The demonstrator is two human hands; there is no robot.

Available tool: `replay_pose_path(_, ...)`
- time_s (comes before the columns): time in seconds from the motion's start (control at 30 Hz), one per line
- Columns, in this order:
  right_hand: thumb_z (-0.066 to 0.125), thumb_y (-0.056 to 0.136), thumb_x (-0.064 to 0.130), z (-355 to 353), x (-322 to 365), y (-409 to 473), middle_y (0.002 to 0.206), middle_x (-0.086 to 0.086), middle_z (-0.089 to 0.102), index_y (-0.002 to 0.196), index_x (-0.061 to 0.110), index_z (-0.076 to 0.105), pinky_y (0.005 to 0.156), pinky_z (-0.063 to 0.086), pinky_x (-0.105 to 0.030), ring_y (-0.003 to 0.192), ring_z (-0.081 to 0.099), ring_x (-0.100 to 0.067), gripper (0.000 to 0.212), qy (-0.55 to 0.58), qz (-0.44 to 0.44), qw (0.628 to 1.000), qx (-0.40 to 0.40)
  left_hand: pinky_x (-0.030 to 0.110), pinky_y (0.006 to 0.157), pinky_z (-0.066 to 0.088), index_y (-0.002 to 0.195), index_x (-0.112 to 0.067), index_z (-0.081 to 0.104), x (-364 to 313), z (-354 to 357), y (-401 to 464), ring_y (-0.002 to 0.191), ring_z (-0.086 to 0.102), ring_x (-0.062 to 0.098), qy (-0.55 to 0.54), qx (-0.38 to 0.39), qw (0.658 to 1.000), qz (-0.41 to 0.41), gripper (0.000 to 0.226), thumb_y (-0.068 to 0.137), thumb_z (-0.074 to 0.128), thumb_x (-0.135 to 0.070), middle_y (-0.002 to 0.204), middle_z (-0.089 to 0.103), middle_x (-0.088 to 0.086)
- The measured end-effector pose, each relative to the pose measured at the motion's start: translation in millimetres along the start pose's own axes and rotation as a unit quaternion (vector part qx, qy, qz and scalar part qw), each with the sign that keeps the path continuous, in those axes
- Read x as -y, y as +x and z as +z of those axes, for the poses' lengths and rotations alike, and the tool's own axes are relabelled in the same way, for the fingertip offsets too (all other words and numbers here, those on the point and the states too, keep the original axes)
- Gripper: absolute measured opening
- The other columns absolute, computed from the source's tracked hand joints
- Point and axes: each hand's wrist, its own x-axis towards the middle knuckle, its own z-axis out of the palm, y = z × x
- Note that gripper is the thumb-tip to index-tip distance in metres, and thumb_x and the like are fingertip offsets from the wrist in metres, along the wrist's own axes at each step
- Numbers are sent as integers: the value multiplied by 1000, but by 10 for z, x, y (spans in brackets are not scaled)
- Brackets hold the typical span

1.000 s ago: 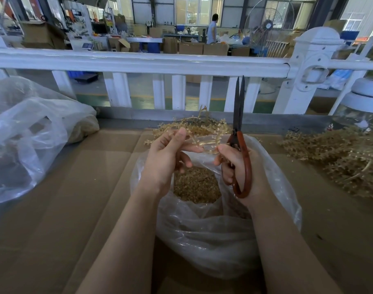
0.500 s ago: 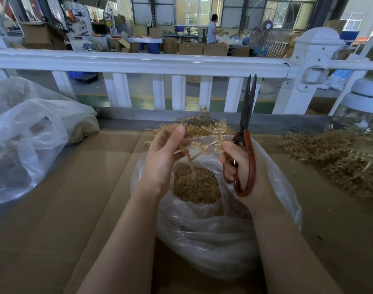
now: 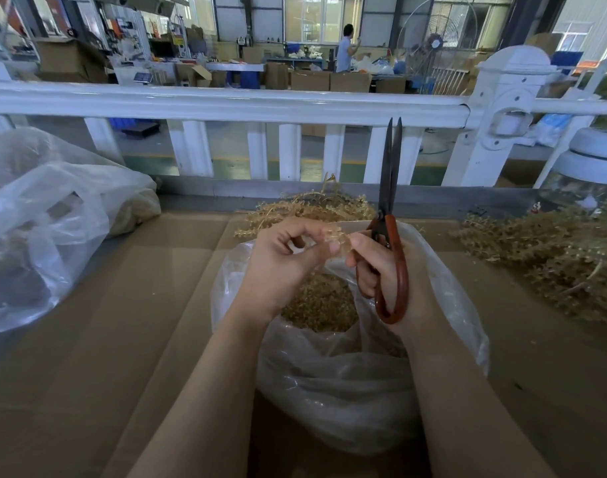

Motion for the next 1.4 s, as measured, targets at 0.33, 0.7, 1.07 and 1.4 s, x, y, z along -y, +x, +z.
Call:
replay_pose_path(0.33,62,94,-1,3,-15,1,56,11,61,89,11,69,45,42,-10,46,55,1,14,42,-58,997,-26,28,50,43,70,-1,60,-60,102,-34,52,51,20,-62,13,998,-8,29,80,76,-23,59,55,13)
replay_pose_path(0.7,69,82,1,80,-10,-3,94,5,76,89,20,77,80,57,-22,93,73,-10,22,-25,-64,996,51,25,58,52,76,-24,65,-4,21,3,71,64,15,-127,-15,991,-26,12,75,76,-23,78,68,2)
replay_pose_path(1.07,74,81,0,80,23,-9,92,-4,76,83,20,77,73,58,-23,88,73,-15,21,7,-71,997,14,24,56,56,81,-20,68,17,-28,-10,64,67,12,-193,26,977,-84,16,79,73,-6,72,69,3)
replay_pose_path(1.4,72,77,4,132,21,-20,98,-8,76,90,5,69,83,60,-37,96,73,-22,14,1,-38,999,-21,21,61,56,90,-11,64,-26,-58,1,66,67,12,-237,-45,965,-103,26,67,75,-7,73,69,5)
